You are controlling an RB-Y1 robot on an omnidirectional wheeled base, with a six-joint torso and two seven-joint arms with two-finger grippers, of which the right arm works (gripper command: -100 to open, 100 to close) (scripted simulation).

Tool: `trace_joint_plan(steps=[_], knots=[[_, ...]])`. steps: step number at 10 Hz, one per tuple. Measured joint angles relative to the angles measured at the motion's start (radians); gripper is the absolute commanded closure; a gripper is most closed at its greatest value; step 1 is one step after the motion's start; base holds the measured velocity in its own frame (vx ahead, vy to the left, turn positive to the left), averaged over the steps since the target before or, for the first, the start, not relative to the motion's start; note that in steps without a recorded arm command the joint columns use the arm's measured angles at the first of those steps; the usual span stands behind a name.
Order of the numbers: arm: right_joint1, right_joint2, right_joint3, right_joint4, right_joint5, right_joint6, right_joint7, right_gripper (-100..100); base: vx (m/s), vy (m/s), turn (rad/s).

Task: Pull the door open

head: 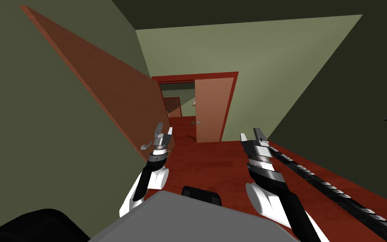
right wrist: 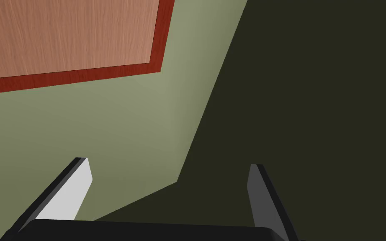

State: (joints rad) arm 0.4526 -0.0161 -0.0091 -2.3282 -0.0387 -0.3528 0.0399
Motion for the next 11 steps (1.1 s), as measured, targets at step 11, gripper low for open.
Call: trace_joint_plan(steps=[11], knots=[[-0.073, -0.045, 0.006, 0.214, -0.008, -0.062, -0.031, -100, 0.102, 0.035, 0.021]])
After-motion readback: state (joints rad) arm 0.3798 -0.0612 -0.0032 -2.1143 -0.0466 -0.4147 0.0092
